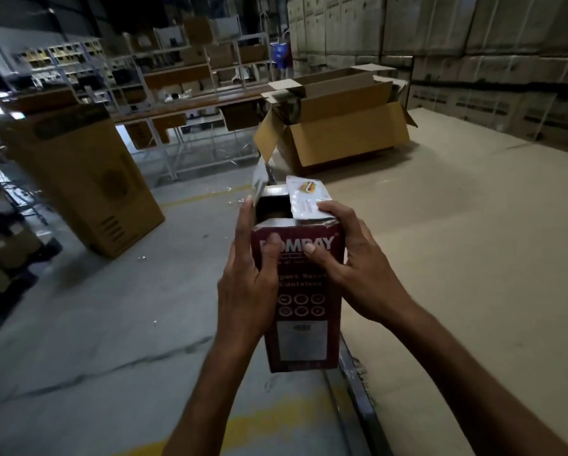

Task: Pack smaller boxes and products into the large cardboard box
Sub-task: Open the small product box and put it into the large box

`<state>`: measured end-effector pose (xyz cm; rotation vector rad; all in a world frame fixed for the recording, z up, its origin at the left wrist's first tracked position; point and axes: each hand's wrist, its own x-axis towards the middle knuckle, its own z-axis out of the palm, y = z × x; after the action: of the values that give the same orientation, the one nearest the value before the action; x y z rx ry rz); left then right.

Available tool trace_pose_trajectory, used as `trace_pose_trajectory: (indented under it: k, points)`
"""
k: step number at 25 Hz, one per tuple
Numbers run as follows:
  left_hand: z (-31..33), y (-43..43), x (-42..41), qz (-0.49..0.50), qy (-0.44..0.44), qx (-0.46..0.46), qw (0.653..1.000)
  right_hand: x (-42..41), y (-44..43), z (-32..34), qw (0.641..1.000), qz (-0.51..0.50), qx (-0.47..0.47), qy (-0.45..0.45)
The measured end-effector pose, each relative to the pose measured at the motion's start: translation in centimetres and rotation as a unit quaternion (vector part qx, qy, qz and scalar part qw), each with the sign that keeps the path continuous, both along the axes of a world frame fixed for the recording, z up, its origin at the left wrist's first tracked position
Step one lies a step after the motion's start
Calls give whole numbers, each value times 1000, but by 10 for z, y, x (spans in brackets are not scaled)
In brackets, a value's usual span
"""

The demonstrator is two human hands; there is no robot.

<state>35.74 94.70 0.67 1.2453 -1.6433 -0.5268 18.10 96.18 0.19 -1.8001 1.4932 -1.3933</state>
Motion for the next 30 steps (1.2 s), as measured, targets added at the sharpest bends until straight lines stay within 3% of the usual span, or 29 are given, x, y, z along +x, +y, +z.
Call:
trace_pose_trajectory:
  k: [8, 15, 23, 27, 30]
  points:
    - [-14, -132, 80, -34, 21, -3, 999, 85, -130, -2, 999, -22, 5, 28]
    - [23, -265, 138, -93, 18, -58, 994, 148, -241, 30, 997, -67, -34, -7]
    - [29, -441, 117, -181, 37, -95, 978, 111, -401, 34, 995, -63, -69, -41]
    - [44, -524, 99, -159, 42, -146, 975, 87, -494, 50, 994, -15, -101, -46]
    - [56, -588, 97, -151, -6, -171, 974, 75, -565, 65, 989, 11, -150, -8]
